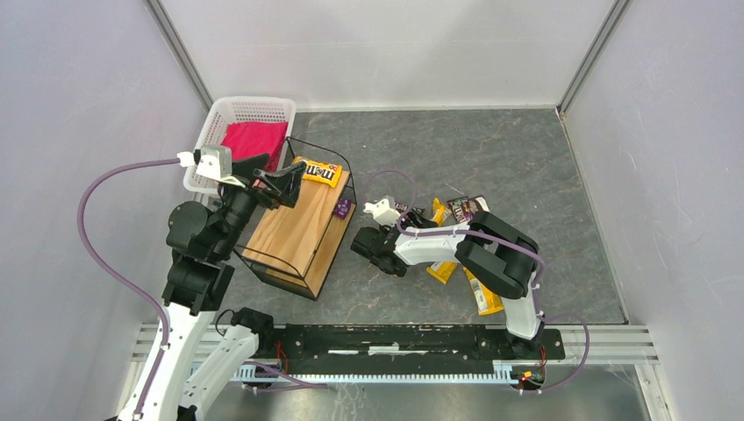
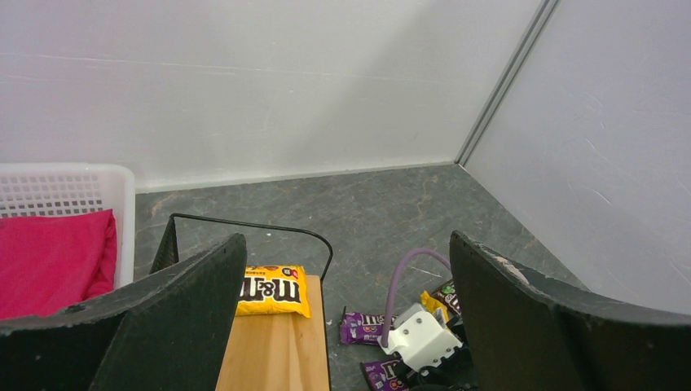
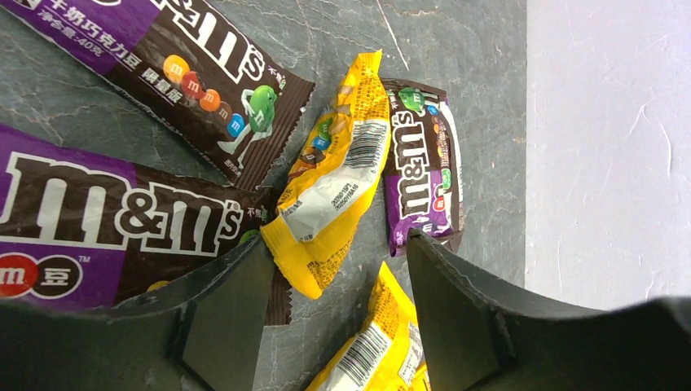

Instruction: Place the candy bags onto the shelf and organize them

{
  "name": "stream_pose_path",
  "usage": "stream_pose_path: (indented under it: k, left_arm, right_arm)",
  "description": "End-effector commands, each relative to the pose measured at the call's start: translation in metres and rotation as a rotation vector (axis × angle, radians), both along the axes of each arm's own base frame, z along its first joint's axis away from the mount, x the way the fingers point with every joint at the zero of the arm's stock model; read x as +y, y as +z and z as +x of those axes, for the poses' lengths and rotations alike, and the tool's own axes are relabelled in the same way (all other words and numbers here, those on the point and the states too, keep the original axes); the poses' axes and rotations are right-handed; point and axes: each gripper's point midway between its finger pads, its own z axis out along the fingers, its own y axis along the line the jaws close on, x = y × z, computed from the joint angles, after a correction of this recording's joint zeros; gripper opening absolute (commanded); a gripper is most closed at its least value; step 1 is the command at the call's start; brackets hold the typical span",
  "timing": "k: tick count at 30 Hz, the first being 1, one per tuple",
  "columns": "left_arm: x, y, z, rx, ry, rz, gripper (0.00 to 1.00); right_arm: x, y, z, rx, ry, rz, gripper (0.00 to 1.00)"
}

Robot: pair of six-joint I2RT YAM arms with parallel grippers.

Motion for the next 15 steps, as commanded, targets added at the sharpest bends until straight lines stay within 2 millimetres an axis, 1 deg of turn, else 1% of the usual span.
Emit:
stream_pose_path:
  k: [1,4,11,15]
  left_arm:
    - [0.003,0.005,0.004,-0.053,0.022,0.041,1.00]
    - [0.002,0.005,0.005,-0.051,0.021,0.042,1.00]
    - [0.002,0.004,0.005,-0.050,0.019,0.041,1.00]
    - [0.002,0.003,0.006,-0.047,0.018,0.042,1.00]
  right_arm:
    - [-0.003,-0.006,0.003,-0.046,-0.011,-0.012,0.68]
    - [-0.004,-0.012,0.003,-0.042,-0.004,-0.011,0.67]
    - [-0.005,-0.018,0.004,-0.050,0.015,-0.020,0.53]
    - [-0.006,-0.017,0.005,-0.068,0.019,-0.026,0.41]
